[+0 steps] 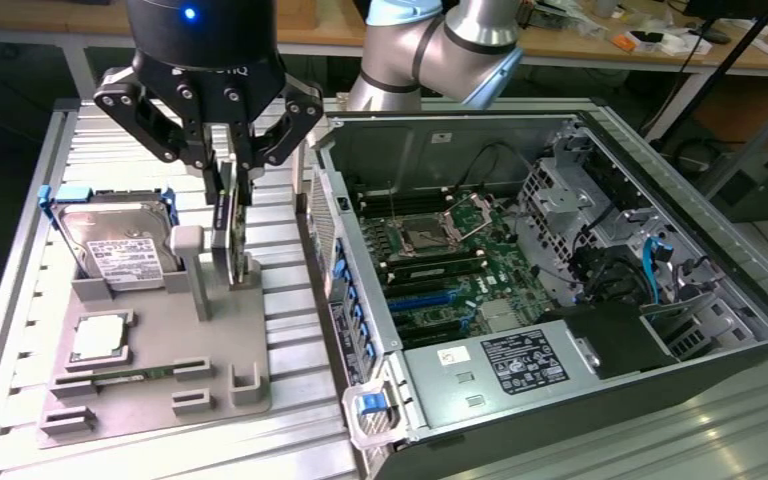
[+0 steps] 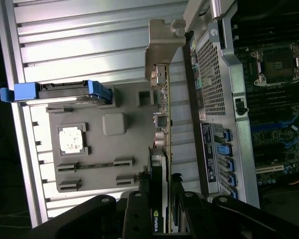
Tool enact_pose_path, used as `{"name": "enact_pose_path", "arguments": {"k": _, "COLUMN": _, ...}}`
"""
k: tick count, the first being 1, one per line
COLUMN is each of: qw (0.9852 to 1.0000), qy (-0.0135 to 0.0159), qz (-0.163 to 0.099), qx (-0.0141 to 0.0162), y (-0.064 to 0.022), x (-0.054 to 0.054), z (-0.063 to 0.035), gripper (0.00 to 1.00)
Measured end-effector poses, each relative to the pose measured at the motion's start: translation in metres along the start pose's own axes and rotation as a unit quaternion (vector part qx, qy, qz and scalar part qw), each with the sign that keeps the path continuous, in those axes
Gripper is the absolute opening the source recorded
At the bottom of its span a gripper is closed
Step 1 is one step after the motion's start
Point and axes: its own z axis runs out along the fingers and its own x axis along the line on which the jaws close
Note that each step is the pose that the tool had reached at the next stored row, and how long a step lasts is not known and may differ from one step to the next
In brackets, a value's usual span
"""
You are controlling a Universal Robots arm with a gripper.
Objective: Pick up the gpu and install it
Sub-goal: 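Pick up the gpu and move the gpu toward the slot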
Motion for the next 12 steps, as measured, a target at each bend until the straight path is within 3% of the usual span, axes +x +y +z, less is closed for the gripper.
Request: {"name": "enact_pose_path", "arguments": {"k": 12, "qw": 1.0, "qy": 0.0, "qz": 0.0, "qx": 0.0, "y": 0.0008, "x": -0.0059, "z": 0.0002, "gripper": 0.27}}
